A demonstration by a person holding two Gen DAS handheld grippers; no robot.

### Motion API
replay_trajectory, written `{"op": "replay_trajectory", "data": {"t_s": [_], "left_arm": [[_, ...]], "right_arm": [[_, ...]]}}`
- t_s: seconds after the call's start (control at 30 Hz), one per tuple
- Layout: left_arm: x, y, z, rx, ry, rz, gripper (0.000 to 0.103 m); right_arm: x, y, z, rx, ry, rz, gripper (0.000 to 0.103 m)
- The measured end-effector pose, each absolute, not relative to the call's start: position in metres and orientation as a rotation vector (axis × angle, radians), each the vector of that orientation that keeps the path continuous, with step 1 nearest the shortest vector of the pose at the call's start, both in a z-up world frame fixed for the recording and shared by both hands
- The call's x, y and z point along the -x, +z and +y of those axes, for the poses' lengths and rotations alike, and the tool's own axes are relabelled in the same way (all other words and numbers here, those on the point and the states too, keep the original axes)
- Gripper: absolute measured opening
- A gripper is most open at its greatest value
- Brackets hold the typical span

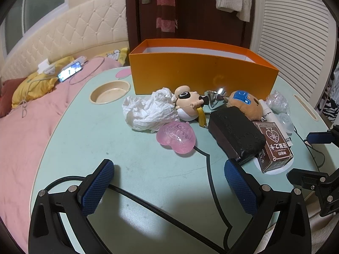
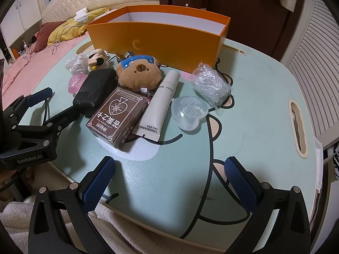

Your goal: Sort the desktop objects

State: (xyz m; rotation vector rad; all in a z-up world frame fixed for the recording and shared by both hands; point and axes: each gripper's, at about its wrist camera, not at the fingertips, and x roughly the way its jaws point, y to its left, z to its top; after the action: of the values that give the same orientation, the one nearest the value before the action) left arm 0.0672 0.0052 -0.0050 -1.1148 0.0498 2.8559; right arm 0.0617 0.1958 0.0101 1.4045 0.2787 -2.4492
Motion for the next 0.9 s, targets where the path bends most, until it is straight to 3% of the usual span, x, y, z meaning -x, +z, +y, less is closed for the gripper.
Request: {"op": "replay_trajectory", "data": {"t_s": [0.73,0.9], "left_arm": [[-0.068,-0.004,0.006,1.130,2.846,0.055,0.103],[-0.075,0.012,-0.022,1.044,2.871,-0.152,0.102]], "right_arm": [[-0.062,0.009,0.193,-1.405,-2.449,0.279,0.103],[-0.062,0.009,0.194,-1.402,-2.449,0.278,0.103]]}}
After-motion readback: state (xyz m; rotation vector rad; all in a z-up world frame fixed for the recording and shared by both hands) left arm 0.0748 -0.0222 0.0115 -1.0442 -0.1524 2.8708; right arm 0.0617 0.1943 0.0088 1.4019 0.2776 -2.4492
